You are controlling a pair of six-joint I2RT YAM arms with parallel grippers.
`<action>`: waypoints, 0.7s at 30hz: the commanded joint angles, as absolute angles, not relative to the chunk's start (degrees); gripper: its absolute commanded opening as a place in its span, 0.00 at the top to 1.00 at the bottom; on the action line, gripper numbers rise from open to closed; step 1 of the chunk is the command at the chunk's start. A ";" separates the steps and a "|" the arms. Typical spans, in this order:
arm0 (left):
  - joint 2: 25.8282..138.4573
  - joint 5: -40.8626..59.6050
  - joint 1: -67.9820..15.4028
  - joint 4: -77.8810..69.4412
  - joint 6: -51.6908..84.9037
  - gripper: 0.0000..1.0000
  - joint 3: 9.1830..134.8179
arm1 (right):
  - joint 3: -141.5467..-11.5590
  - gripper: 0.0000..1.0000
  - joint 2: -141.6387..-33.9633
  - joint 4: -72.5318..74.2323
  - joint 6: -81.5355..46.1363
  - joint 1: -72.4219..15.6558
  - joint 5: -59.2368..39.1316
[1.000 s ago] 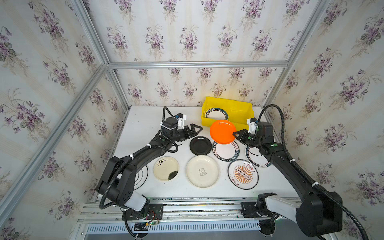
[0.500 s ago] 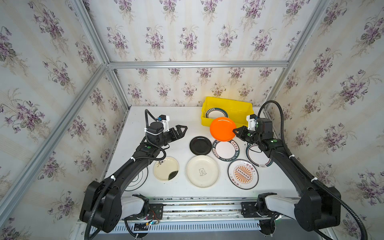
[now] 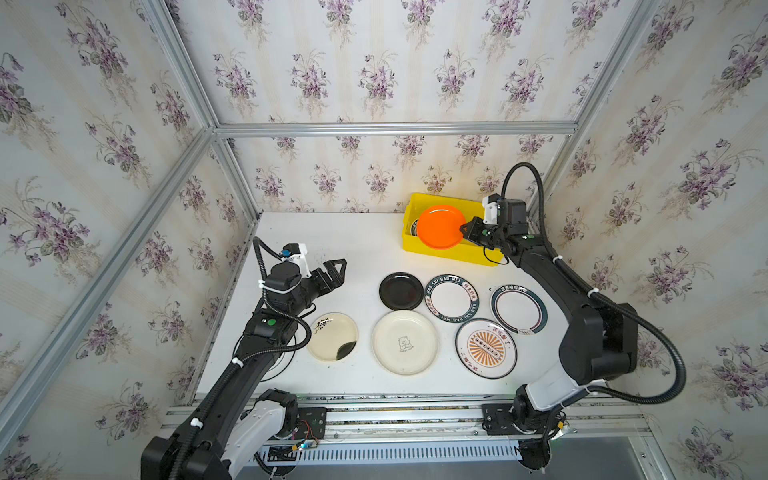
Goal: Place the plates into the plastic bin on the countertop
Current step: 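Carry the orange plate with right gripper into the yellow bin while left arm draws back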
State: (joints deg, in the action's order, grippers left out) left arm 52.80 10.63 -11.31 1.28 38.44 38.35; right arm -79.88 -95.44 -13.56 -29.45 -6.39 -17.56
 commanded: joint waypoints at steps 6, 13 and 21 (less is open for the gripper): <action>44.95 5.15 -8.69 7.73 37.28 0.01 35.61 | -98.61 1.00 -112.65 -19.34 -22.49 -6.37 -4.14; 40.52 3.09 -6.71 12.13 35.74 0.00 34.81 | -113.10 1.00 -125.87 -25.14 -23.26 -6.20 -1.81; 39.33 2.56 -4.86 13.53 34.99 0.00 33.58 | -120.36 1.00 -133.34 -29.01 -24.61 -6.16 3.14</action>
State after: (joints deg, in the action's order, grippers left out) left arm 39.31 3.49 -5.21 12.99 36.05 33.65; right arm -118.54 -132.05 -28.05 -23.64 -6.11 0.64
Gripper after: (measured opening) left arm 0.996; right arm 0.086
